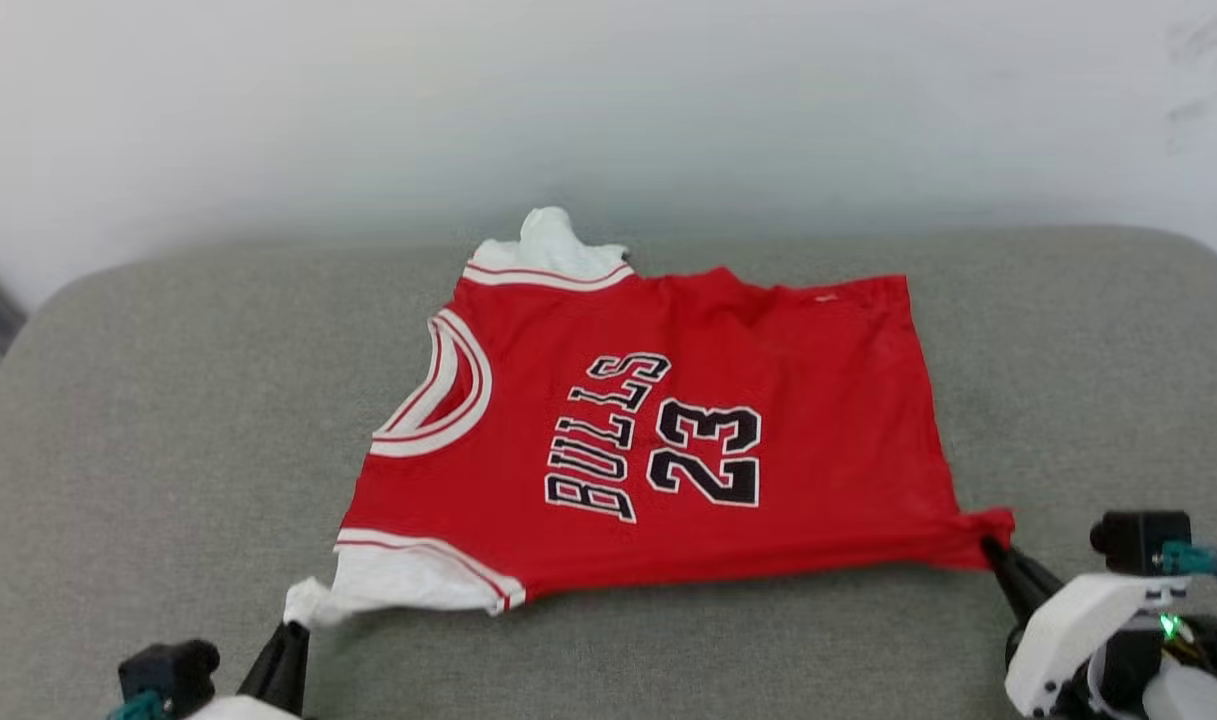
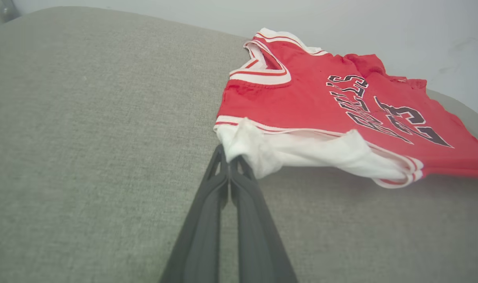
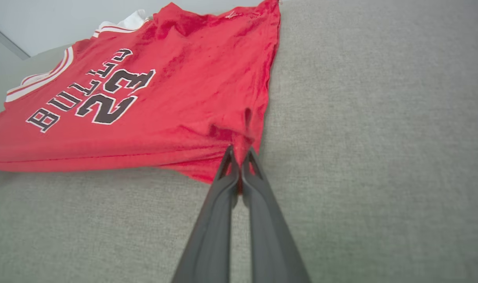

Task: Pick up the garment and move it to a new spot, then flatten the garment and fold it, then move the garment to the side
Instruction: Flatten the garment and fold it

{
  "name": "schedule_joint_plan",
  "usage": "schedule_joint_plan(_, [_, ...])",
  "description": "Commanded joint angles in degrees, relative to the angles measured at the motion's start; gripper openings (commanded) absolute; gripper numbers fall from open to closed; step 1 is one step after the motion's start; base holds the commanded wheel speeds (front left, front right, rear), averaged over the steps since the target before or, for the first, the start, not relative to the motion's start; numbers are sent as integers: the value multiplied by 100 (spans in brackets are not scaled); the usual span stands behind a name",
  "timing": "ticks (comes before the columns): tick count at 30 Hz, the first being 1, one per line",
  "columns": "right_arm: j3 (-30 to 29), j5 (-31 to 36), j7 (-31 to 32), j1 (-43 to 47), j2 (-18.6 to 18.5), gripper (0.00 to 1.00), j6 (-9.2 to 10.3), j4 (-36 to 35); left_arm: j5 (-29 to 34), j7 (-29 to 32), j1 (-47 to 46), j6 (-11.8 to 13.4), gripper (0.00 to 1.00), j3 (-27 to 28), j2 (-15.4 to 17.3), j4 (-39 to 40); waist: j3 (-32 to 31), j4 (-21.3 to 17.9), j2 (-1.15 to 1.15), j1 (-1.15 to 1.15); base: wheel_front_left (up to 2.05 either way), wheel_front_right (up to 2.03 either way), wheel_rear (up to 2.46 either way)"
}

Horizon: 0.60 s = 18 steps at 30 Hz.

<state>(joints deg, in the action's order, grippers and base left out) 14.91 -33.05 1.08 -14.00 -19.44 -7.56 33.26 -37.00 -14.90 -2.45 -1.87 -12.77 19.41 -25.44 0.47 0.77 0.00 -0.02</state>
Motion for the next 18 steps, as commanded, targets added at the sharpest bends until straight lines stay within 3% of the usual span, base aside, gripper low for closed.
schedule_joint_plan(1, [-93, 40, 5, 164, -35, 0, 14, -60, -13, -42, 136, 90, 0, 85, 80, 56, -125, 8, 0, 2, 0, 0, 0])
schedule_joint_plan(12, [-1186, 671, 515, 1903, 347, 0, 15, -1528, -30, 329, 1486, 712, 0, 181, 277, 1713, -272, 152, 0, 2, 0, 0, 0])
schedule_joint_plan(15, [-1406, 858, 803, 1938, 483, 0, 14, -1961, 2, 491, 1377, 754, 0, 124, 331, 2201, -242, 117, 0, 2, 0, 0, 0])
schedule_joint_plan(18, [-1488, 1037, 1104, 1717, 572, 0, 13, -2251, 63, 637, 995, 638, 0, 14, 385, 2413, -174, 83, 0, 2, 0, 0, 0])
